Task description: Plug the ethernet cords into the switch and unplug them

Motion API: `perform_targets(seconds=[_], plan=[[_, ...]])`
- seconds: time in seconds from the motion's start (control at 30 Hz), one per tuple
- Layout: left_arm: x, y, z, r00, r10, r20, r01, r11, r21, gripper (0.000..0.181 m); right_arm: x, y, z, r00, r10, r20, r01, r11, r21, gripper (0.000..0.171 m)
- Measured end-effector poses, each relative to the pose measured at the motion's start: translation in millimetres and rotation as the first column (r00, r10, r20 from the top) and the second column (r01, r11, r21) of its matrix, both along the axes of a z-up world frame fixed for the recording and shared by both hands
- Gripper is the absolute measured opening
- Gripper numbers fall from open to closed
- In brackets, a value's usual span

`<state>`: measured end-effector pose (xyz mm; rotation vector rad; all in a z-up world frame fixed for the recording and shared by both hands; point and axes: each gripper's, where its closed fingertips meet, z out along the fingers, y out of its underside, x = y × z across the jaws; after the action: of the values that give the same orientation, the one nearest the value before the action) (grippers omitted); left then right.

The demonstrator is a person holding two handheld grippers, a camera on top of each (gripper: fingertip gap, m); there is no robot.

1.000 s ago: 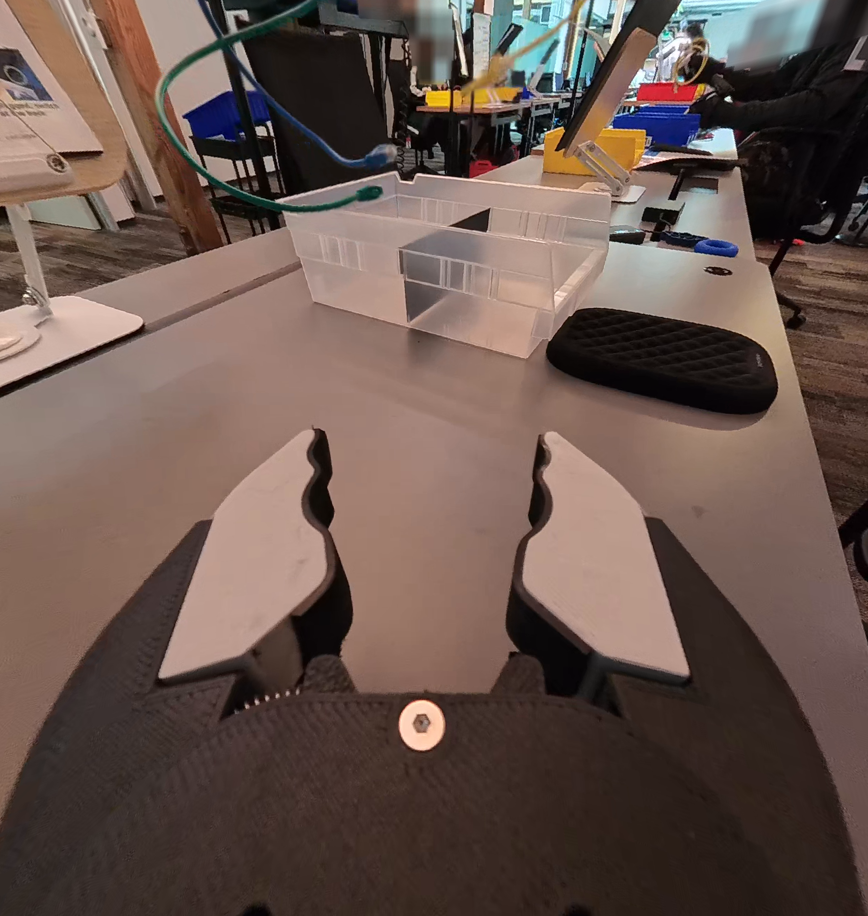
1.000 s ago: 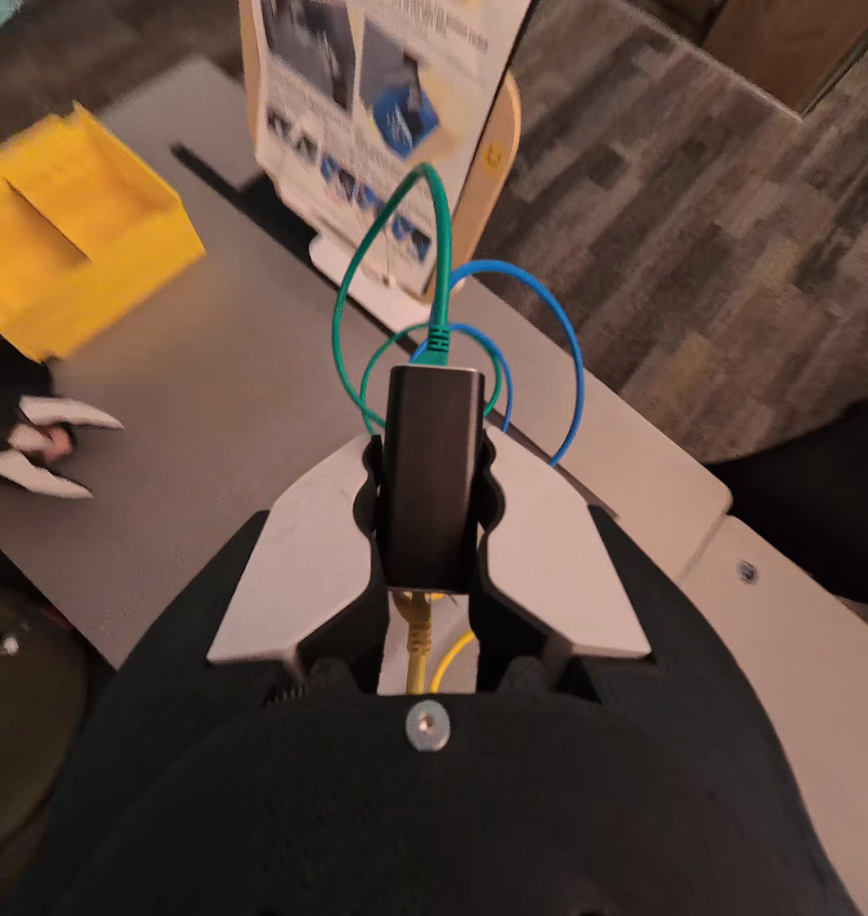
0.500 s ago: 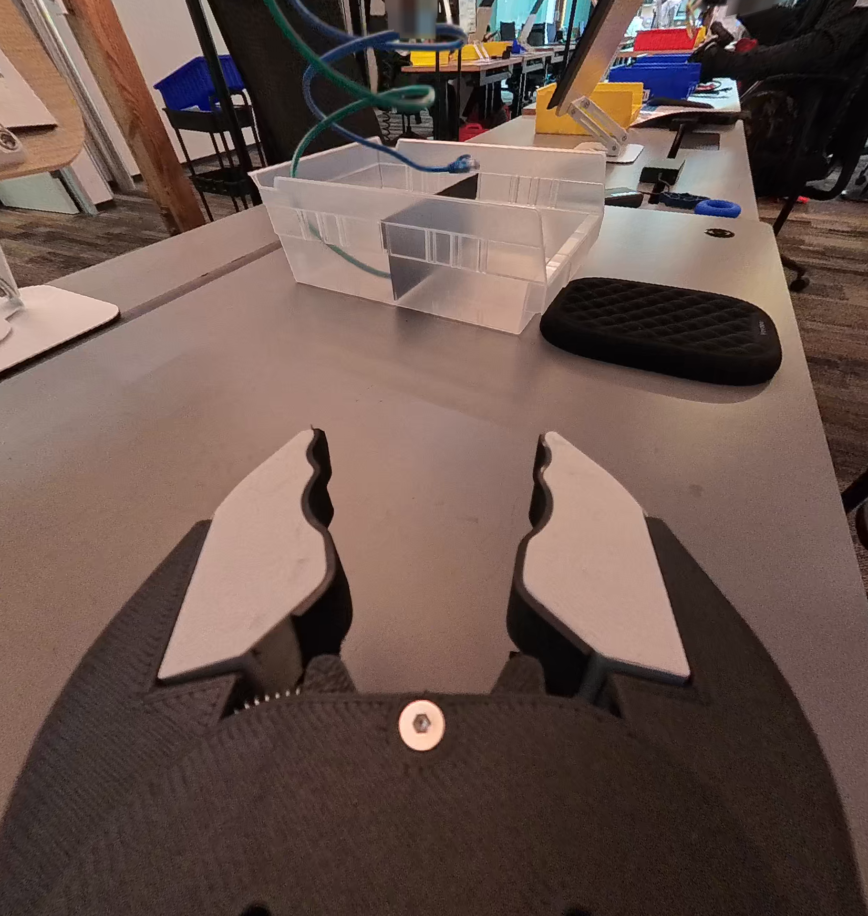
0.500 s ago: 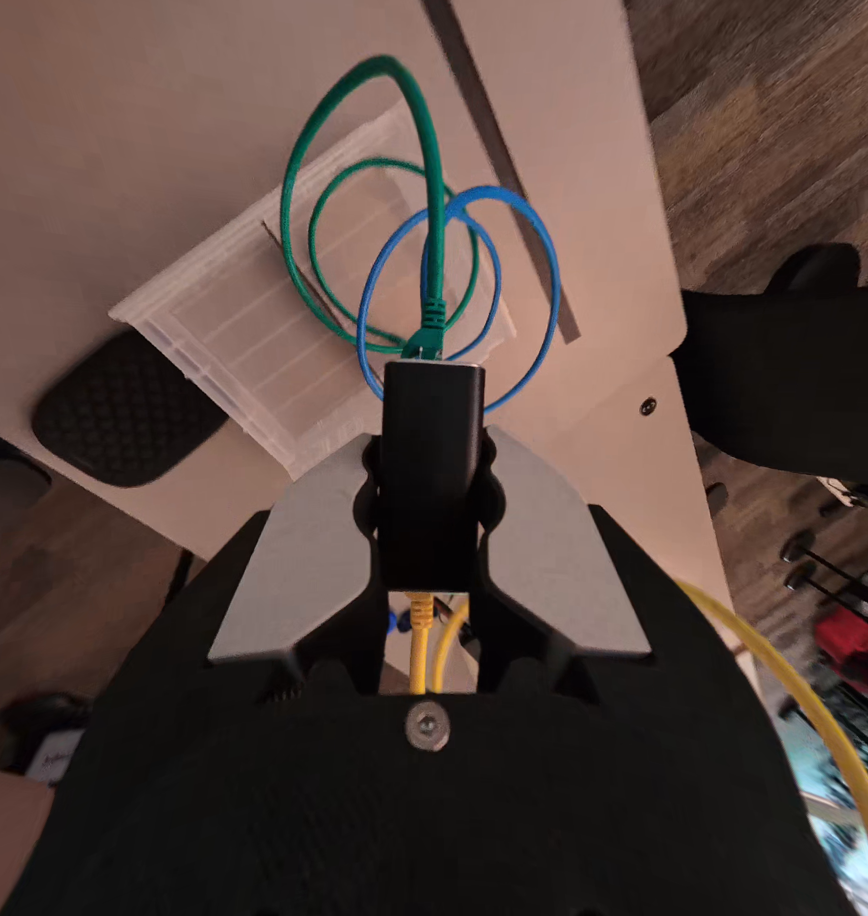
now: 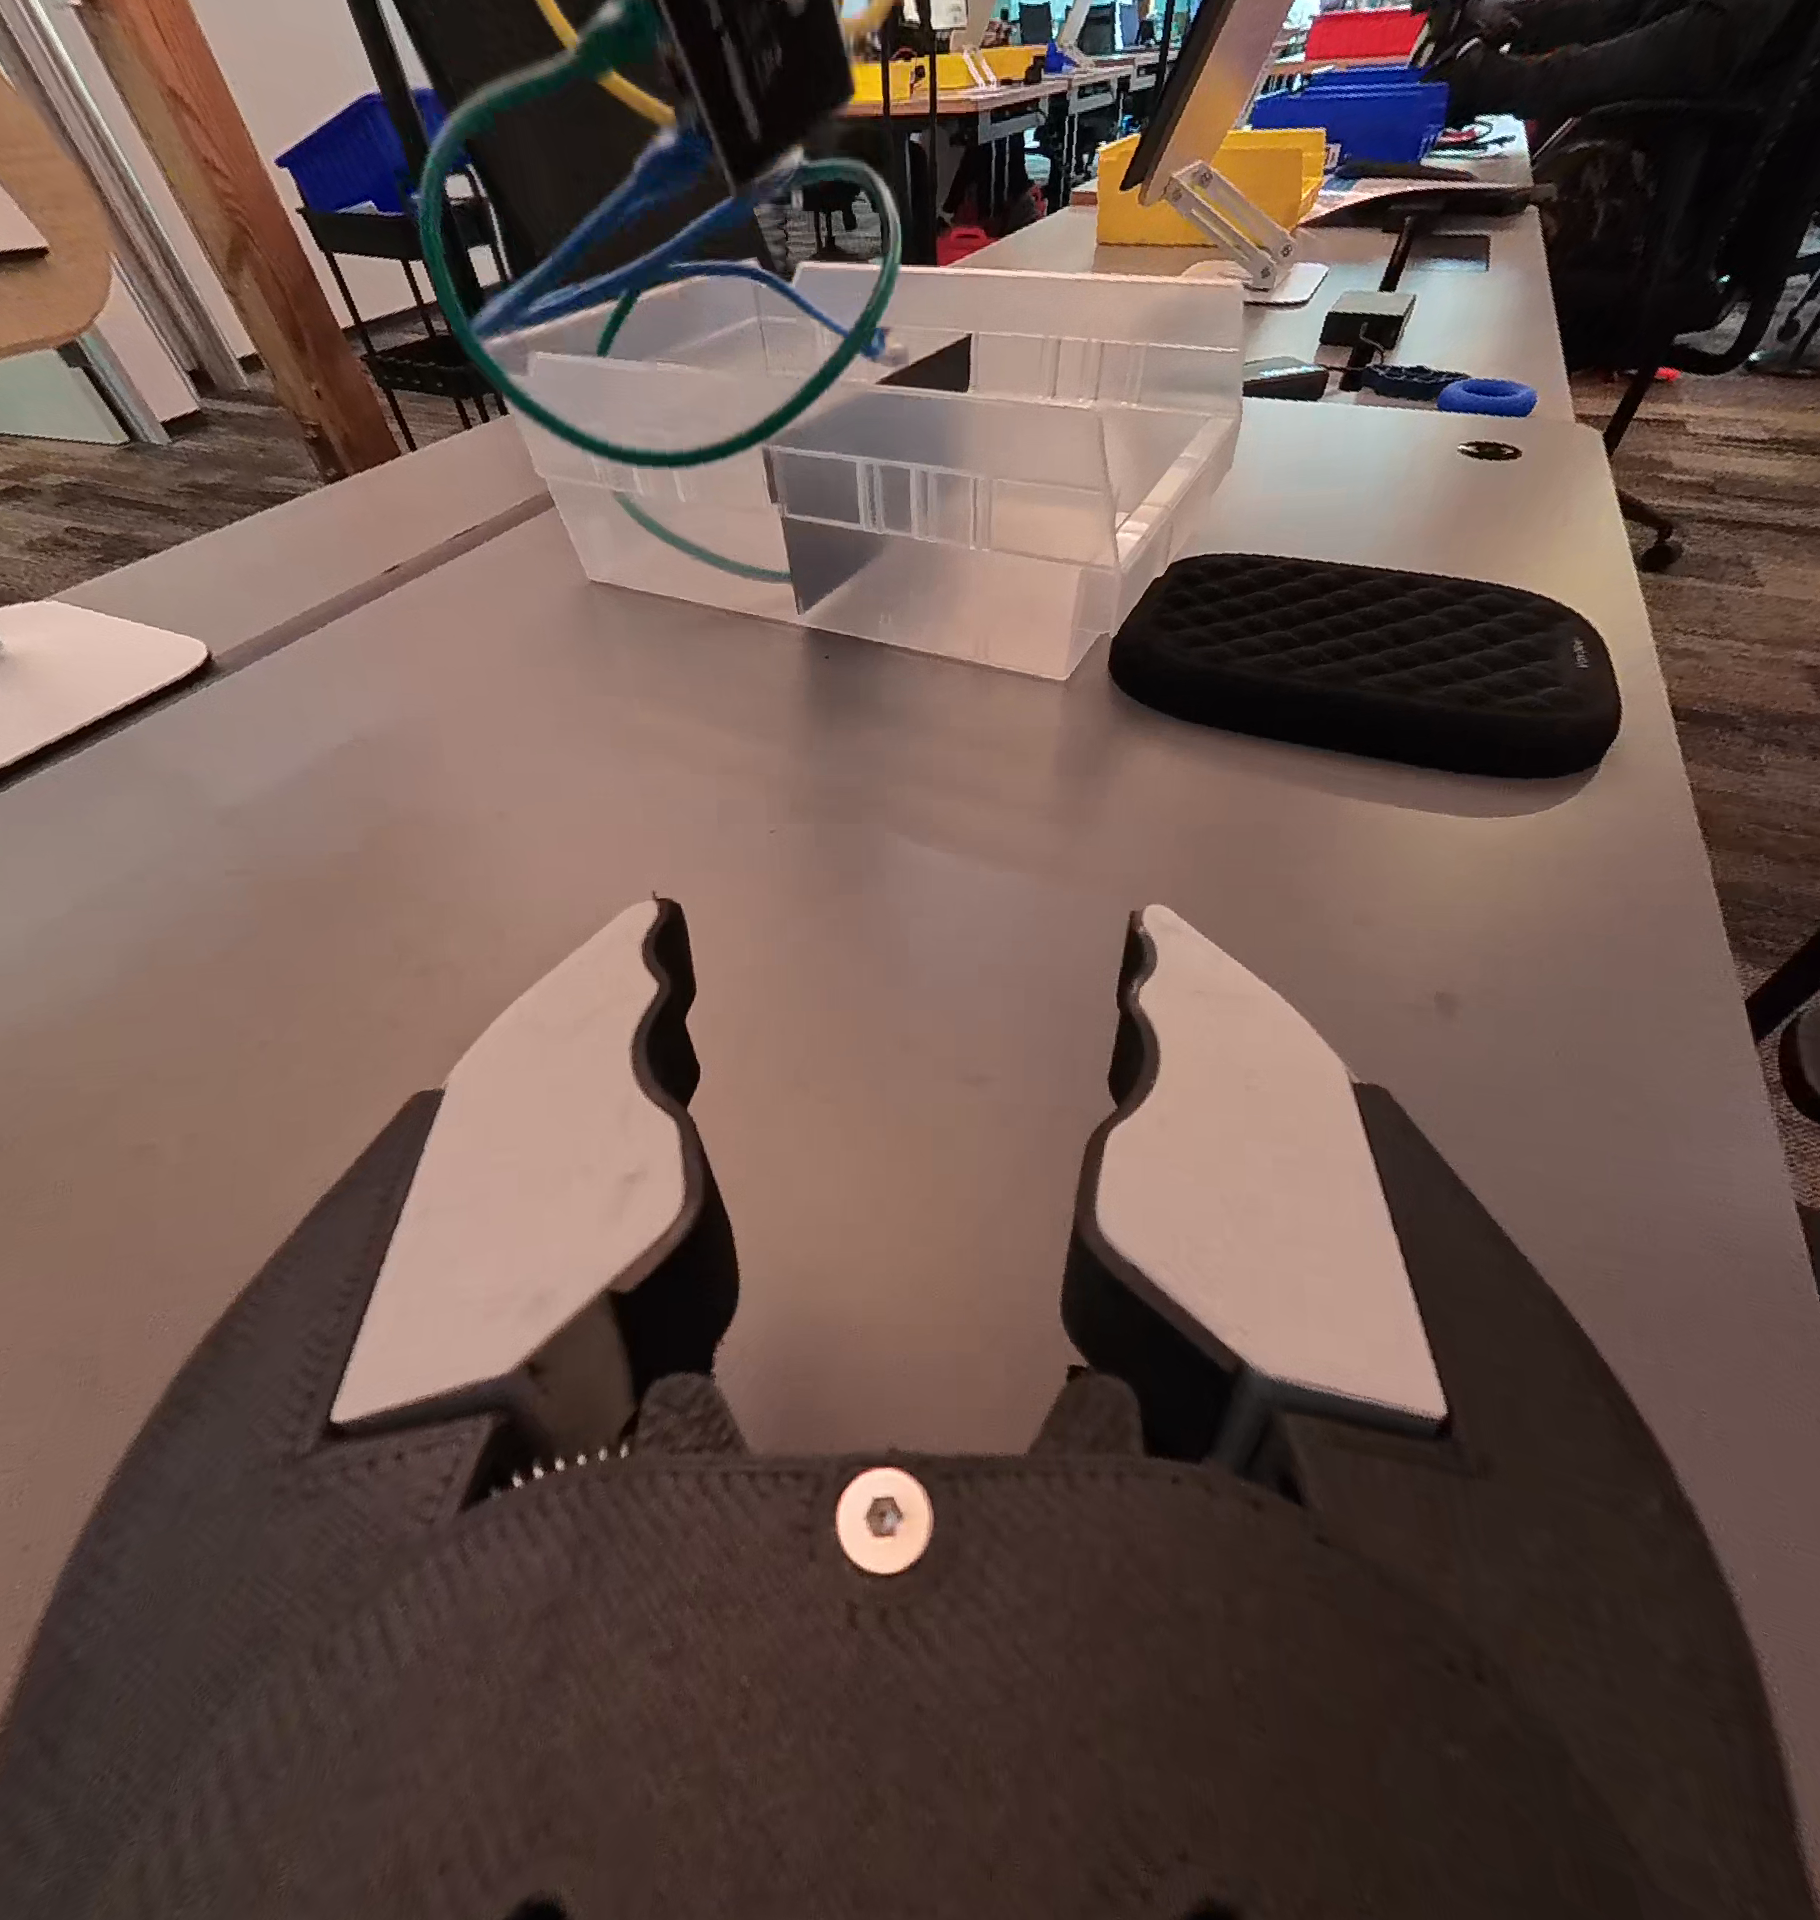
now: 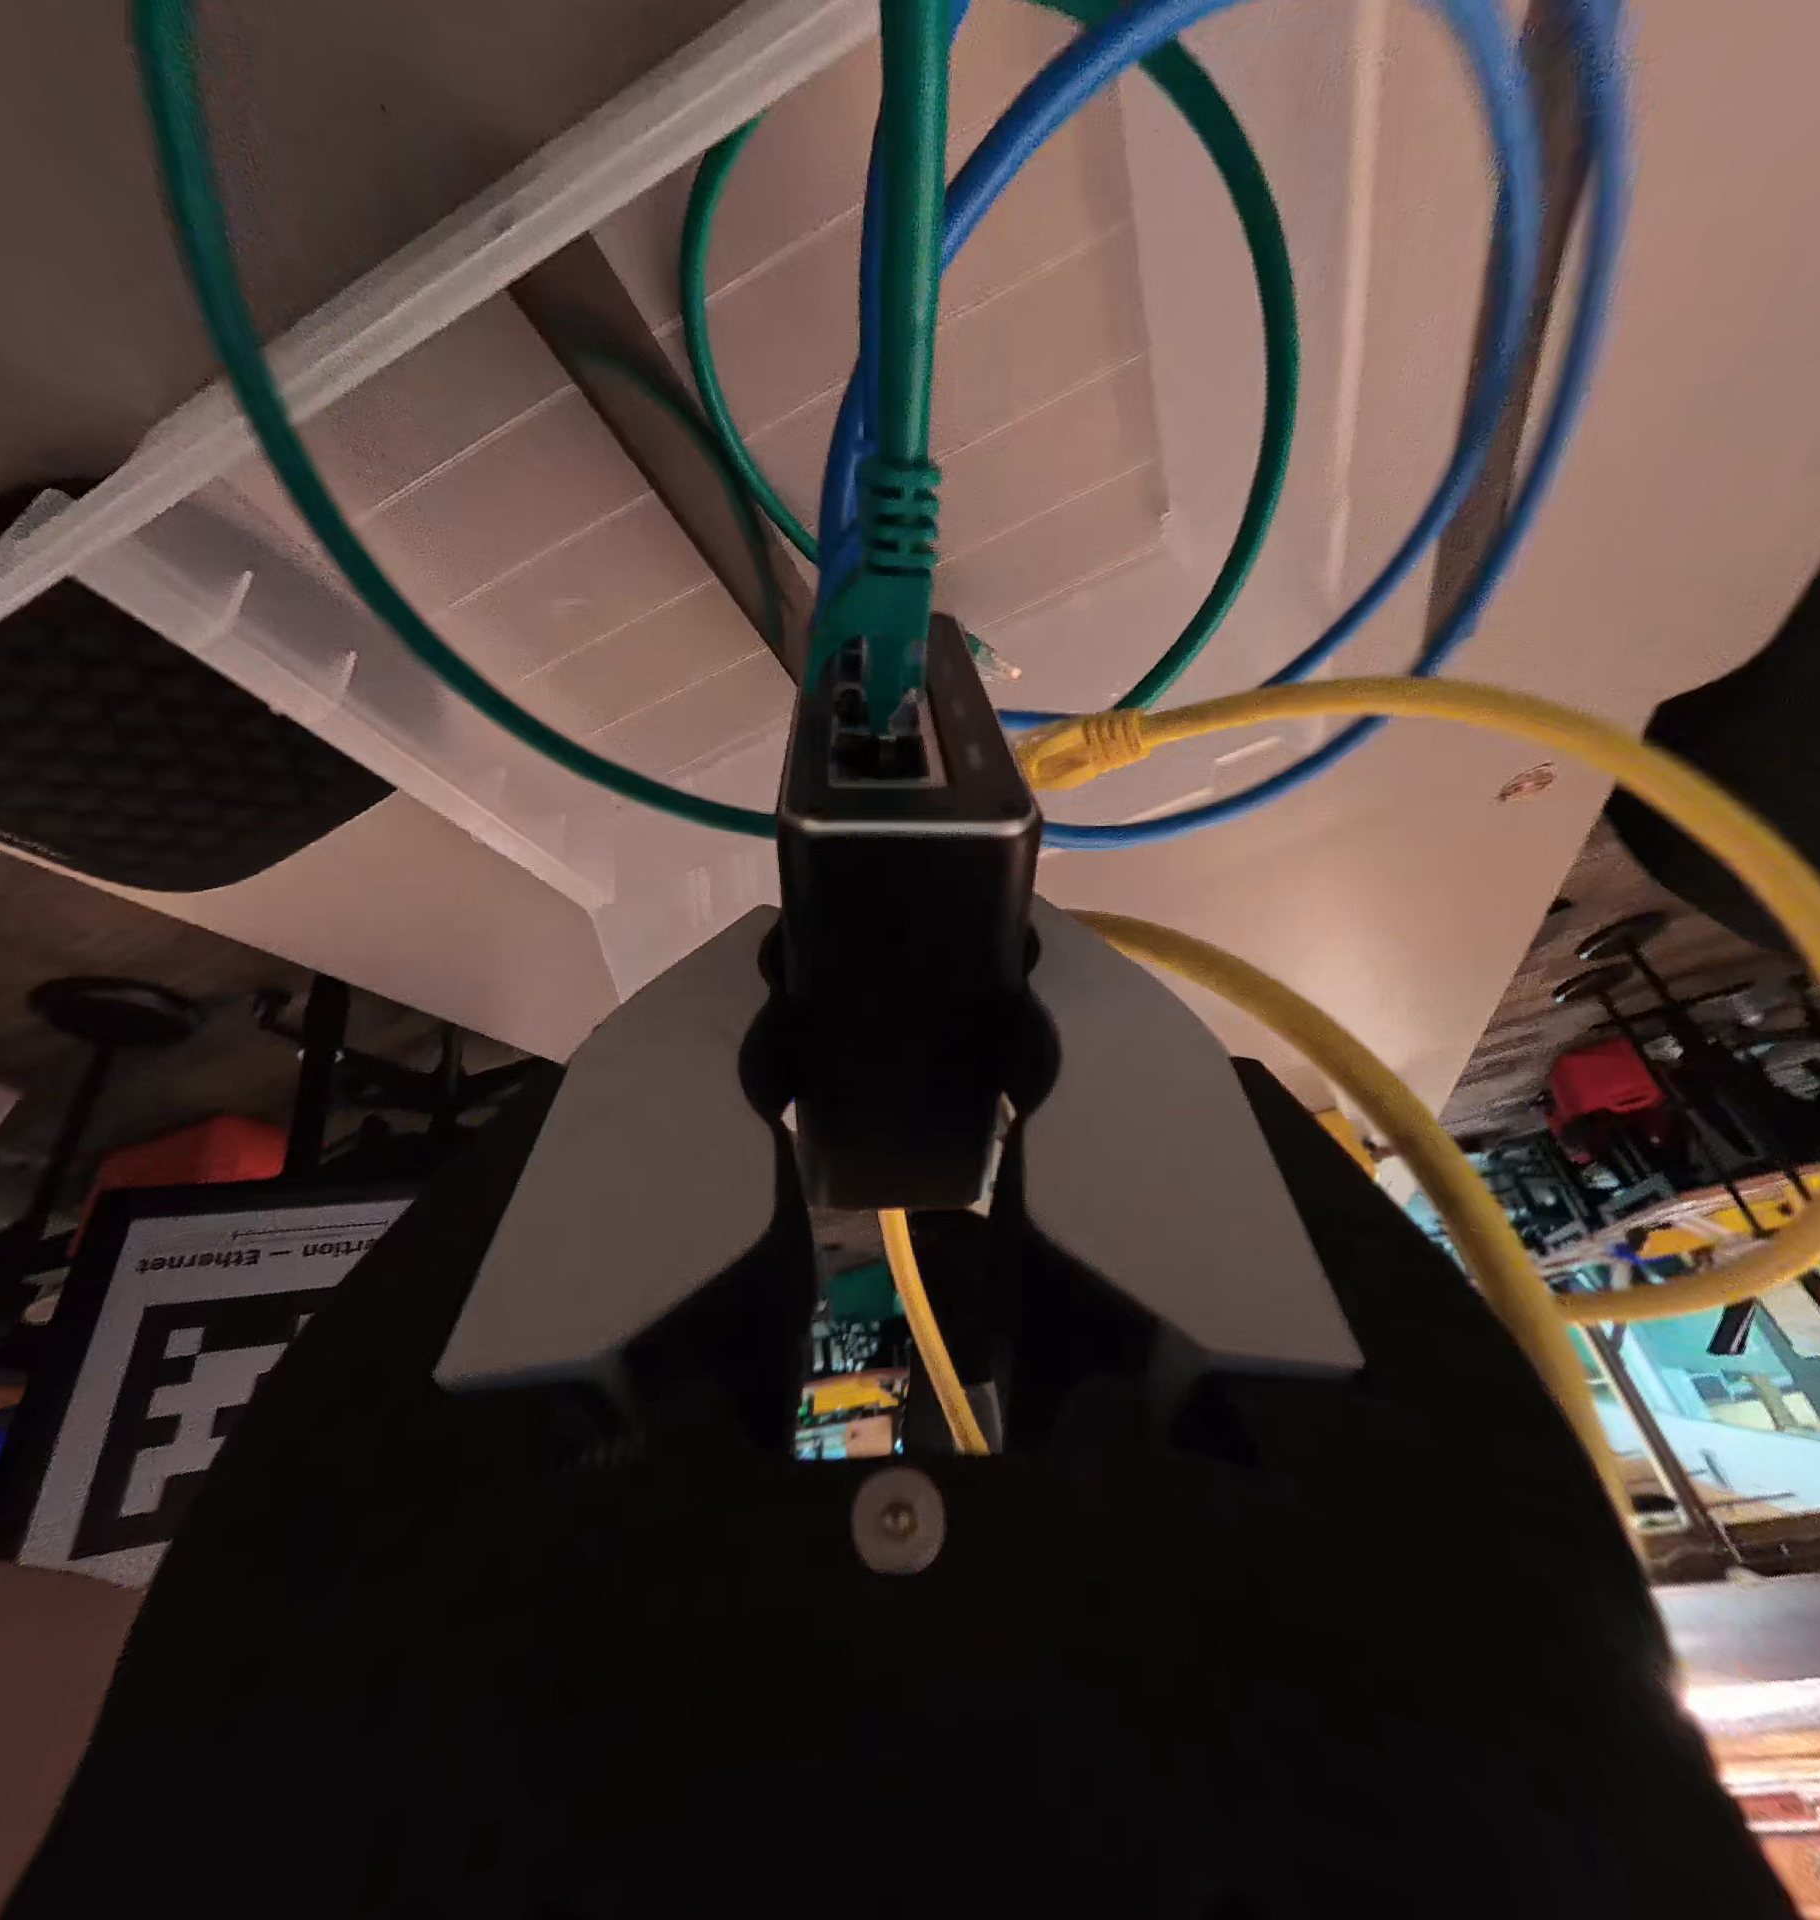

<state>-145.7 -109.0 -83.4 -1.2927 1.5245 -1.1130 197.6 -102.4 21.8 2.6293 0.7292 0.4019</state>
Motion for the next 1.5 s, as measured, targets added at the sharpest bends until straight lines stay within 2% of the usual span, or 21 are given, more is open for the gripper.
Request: perform_targets(seconds=[0.13,0.27,0.4,0.53,0.63,0.7,0.77,0.8,0.87,0.9,0.97,1.03,1.1,1.17,1.27,1.3,1.33,1.4,1.5], plan=[[-0.1,-4.5,2.3,1.0,-0.016,0.007,0.016,1.0,0.005,0.078,20.1,-10.7,-35.7,0.997,-0.047,0.056,0.052,0.995,-0.083,0.038],[-0.6,-7.1,4.3,1.0,-0.025,0.014,0.024,1.0,0.011,0.078,36.5,-18.8,-67.2,0.994,-0.03,0.105,0.044,0.989,-0.139,0.038],[-0.7,-8.0,4.7,1.0,-0.028,0.014,0.028,1.0,0.012,0.078,42.9,-15.7,-94.4,0.998,-0.044,0.055,0.048,0.996,-0.079,0.038],[-0.8,-7.8,4.2,1.0,-0.027,0.012,0.027,1.0,0.009,0.079,43.2,-13.5,-95.7,0.998,-0.067,-0.005,0.067,0.997,0.036,0.04],[-0.7,-7.0,4.7,1.0,-0.025,0.015,0.025,1.0,0.0,0.079,42.7,-17.8,-78.6,0.999,-0.051,-0.004,0.051,0.993,0.104,0.048],[-0.9,-6.7,5.6,1.0,-0.023,0.019,0.024,1.0,-0.004,0.08,40.6,-16.4,-58.1,0.999,-0.037,0.004,0.035,0.975,0.218,0.051],[-1.5,-4.7,7.4,1.0,-0.013,0.026,0.013,1.0,-0.006,0.08,34.0,-13.6,-30.9,0.999,-0.033,-0.013,0.035,0.913,0.407,0.054],[-1.9,-2.5,9.0,1.0,-0.001,0.032,0.001,1.0,-0.009,0.081,30.8,-13.5,-15.2,0.999,-0.034,-0.026,0.043,0.85,0.524,0.055],[-3.5,6.6,13.5,0.998,0.046,0.043,-0.045,0.999,-0.019,0.081,28.2,-23.8,16.1,0.994,-0.065,-0.087,0.108,0.65,0.752,0.054],[-5.0,12.9,18.2,0.995,0.079,0.055,-0.077,0.996,-0.036,0.081,27.2,-35.7,24.6,0.981,-0.088,-0.171,0.192,0.535,0.823,0.054],[-12.9,25.5,36.8,0.985,0.152,0.086,-0.142,0.983,-0.115,0.081,32.6,-63.7,23.5,0.917,-0.123,-0.379,0.398,0.3,0.867,0.06],[-32.0,42.6,66.6,0.956,0.264,0.126,-0.243,0.956,-0.164,0.076,44.7,-93.1,-3.4,0.821,-0.151,-0.551,0.569,0.133,0.811,0.069],[-64.8,68.5,98.7,0.904,0.398,0.159,-0.378,0.915,-0.141,0.076,55.7,-124.3,-44.9,0.746,-0.232,-0.625,0.655,0.084,0.751,0.071],[-112.6,110.0,123.1,0.803,0.575,0.155,-0.571,0.817,-0.075,0.076,57.9,-148.0,-79.9,0.714,-0.297,-0.634,0.681,0.08,0.728,0.072],[-206.6,189.6,131.7,0.544,0.835,0.081,-0.839,0.542,0.05,0.084,45.0,-158.7,-116.4,0.677,-0.328,-0.658,0.721,0.12,0.682,0.068],[-235.4,213.4,127.7,0.467,0.883,0.056,-0.884,0.463,0.07,0.086,44.5,-161.3,-127.4,0.677,-0.364,-0.64,0.72,0.145,0.679,0.066],[-258.1,233.6,118.8,0.419,0.908,0.017,-0.907,0.417,0.068,0.087,45.0,-162.1,-135.9,0.684,-0.392,-0.615,0.711,0.169,0.682,0.061],[-283.8,262.8,93.3,0.408,0.91,-0.071,-0.912,0.41,0.017,0.087,43.1,-154.1,-143.1,0.68,-0.394,-0.618,0.712,0.154,0.685,0.055],[-299.8,290.5,47.6,0.425,0.884,-0.193,-0.905,0.42,-0.067,0.089,34.5,-137.9,-142.9,0.583,-0.351,-0.732,0.794,0.058,0.605,0.028]])
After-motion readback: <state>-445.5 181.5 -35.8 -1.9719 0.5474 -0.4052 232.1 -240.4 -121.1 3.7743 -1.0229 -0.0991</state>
